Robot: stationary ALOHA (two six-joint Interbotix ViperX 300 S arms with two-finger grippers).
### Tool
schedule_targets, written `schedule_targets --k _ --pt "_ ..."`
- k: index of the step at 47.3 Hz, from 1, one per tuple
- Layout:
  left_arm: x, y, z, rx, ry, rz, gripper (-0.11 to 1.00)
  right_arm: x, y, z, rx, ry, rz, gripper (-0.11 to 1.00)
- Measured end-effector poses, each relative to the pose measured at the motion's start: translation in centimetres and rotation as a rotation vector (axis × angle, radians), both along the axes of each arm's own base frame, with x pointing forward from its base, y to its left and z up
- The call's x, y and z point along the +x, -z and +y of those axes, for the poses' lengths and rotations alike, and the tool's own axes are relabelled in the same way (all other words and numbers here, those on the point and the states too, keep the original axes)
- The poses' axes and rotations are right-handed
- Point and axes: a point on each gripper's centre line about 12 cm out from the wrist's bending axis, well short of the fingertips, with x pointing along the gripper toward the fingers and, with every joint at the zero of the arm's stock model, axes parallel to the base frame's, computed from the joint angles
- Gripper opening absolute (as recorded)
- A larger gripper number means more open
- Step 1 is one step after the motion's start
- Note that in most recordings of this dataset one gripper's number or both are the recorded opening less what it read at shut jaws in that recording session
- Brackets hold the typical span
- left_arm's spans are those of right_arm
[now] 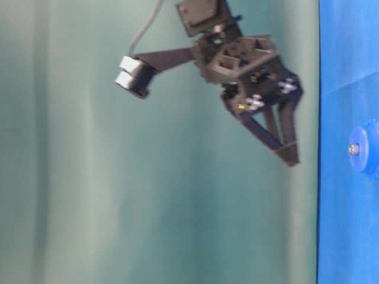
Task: Insert the shaft placed at a random location into the center hole of the small gear at another random location.
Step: 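Open the right gripper and raise it away from the gear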
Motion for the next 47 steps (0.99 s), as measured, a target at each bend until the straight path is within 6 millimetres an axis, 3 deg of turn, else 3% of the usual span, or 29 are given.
schedule_targets --k 8,26,47 --pt "-0.1 -0.1 0.0 0.0 -0.002 -0.005 0.0 -0.3 -1.1 0.1 0.001 -0.005 -0.009 0.69" --pt "-0.1 0.0 0.0 0.0 0.0 -0.003 0.0 -0.6 -1.5 0.3 0.006 -0.009 -0.008 0.69" --pt "-0.1 0.0 0.0 0.0 -0.002 -0.003 0.0 -4.4 -2.0 1.2 0.011 -0.018 -0.003 0.69"
